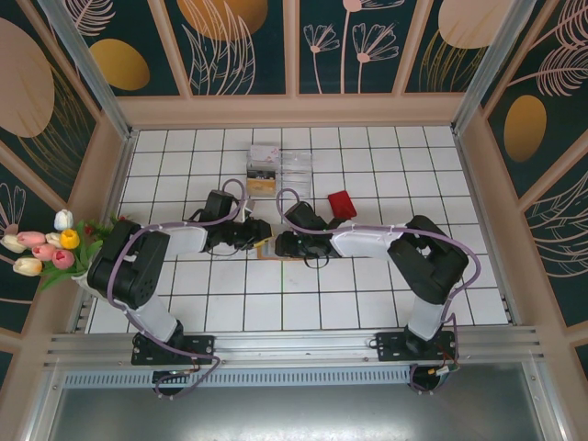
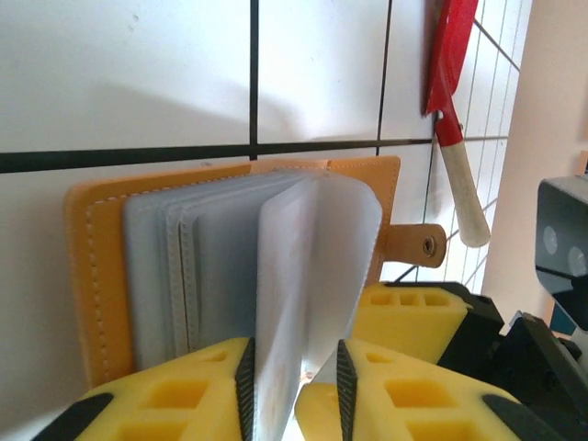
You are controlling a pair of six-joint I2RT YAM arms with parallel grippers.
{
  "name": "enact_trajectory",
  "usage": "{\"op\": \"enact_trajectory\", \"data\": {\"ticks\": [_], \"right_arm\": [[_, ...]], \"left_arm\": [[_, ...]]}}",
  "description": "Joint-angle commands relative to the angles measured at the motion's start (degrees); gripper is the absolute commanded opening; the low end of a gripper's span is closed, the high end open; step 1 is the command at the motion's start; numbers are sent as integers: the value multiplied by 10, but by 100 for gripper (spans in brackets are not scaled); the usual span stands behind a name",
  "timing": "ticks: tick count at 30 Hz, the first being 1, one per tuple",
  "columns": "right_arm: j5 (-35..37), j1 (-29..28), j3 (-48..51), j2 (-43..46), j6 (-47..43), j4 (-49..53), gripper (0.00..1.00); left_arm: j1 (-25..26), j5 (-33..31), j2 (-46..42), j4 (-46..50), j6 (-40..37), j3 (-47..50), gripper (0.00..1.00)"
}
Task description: Take the credit cards out of the card holder
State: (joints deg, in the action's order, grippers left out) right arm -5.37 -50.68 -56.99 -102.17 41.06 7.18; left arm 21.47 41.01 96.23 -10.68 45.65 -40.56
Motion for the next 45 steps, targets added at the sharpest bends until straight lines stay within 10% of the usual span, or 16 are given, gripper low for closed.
{"op": "enact_trajectory", "data": {"ticks": [1, 45], "right_arm": [[24, 1, -9, -7, 9, 20, 47], [103, 40, 16, 70, 134, 81, 43]], "left_arm": [[0, -46, -36, 41, -14, -5, 35], [42, -117, 30, 52, -29, 16, 13]]}}
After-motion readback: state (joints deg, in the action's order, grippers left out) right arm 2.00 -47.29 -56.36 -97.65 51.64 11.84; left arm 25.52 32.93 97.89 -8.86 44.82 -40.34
